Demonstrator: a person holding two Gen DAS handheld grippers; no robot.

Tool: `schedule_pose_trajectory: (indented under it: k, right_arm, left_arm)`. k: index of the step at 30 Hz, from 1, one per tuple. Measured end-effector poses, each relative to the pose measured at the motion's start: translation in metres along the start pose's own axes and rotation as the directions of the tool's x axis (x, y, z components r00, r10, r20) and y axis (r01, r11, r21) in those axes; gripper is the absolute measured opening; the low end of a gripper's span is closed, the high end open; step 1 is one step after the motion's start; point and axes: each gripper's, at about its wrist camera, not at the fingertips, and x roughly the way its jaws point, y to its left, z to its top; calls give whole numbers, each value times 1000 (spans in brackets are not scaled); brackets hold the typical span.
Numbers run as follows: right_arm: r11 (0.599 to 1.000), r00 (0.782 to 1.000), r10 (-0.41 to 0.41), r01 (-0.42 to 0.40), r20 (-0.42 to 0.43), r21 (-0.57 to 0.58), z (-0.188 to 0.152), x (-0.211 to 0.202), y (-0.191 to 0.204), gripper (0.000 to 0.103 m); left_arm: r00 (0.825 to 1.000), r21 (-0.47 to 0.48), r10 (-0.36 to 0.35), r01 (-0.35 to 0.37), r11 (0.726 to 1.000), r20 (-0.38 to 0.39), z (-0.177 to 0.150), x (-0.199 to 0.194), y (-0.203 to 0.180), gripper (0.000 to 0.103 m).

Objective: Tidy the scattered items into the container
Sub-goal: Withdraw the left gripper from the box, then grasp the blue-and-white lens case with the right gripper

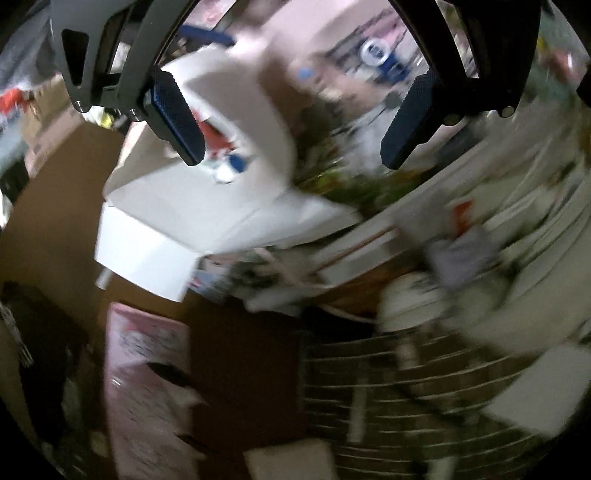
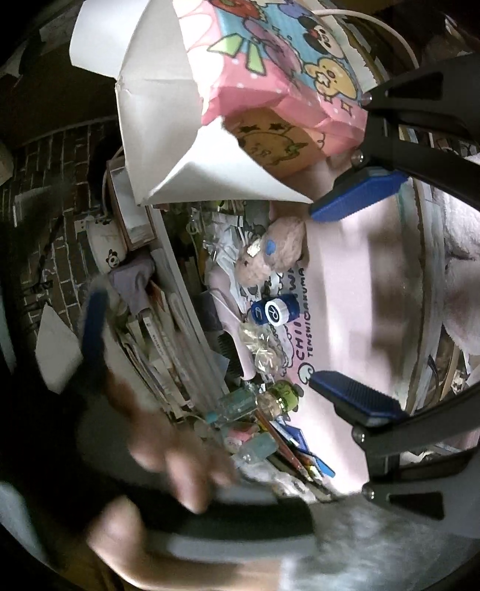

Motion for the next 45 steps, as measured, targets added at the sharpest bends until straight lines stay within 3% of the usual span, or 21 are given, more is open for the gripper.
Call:
schedule_pose_trajectory:
  k: [5, 11, 17, 22, 24, 27, 35, 40, 43, 44, 45]
  right_arm:
    - [1000, 1000, -5, 5, -14, -6, -2, 10, 3, 81]
    - [999, 999, -29, 28, -23, -43, -5, 15, 11, 81]
    - [994, 998, -36, 32, -43, -101, -6, 31, 26, 80]
    - [984, 996, -54, 41, -71, -172, -1, 55, 43, 64]
    - [979, 993, -70, 51, -92, -197, 0, 68, 48, 51]
    - [971, 986, -115, 87, -117, -221, 3, 90, 51, 50]
    - [964, 959, -197, 152, -202, -217, 15, 137, 52, 50]
    - [961, 948, -230, 185, -220, -206, 23, 154, 51, 50]
    - [967, 947, -218, 177, -235, -184, 28, 160, 49, 51]
    - [967, 947, -216, 174, -239, -184, 29, 161, 49, 49]
    - [966, 946, -218, 174, -238, -190, 30, 161, 50, 39]
  left_arm:
    - [989, -103, 144, -146, 984, -25, -52, -21, 33, 95]
    - [947, -286, 317, -319, 903, -56, -119, -52, 72, 95]
    - [921, -442, 375, -383, 811, -110, -177, -65, 98, 95]
    - [903, -490, 409, -417, 765, -129, -203, -70, 104, 95]
    - [908, -506, 402, -405, 762, -120, -208, -71, 106, 95]
    - [915, -516, 388, -386, 765, -109, -212, -71, 108, 95]
    - [911, -502, 386, -404, 765, -144, -216, -60, 110, 95]
    - [926, -500, 357, -370, 783, -125, -216, -57, 108, 95]
    - [924, -497, 361, -375, 782, -129, -214, -56, 108, 95]
    - [925, -498, 359, -373, 783, -128, -214, -56, 108, 95]
    - [926, -500, 356, -369, 784, -125, -214, -57, 108, 95]
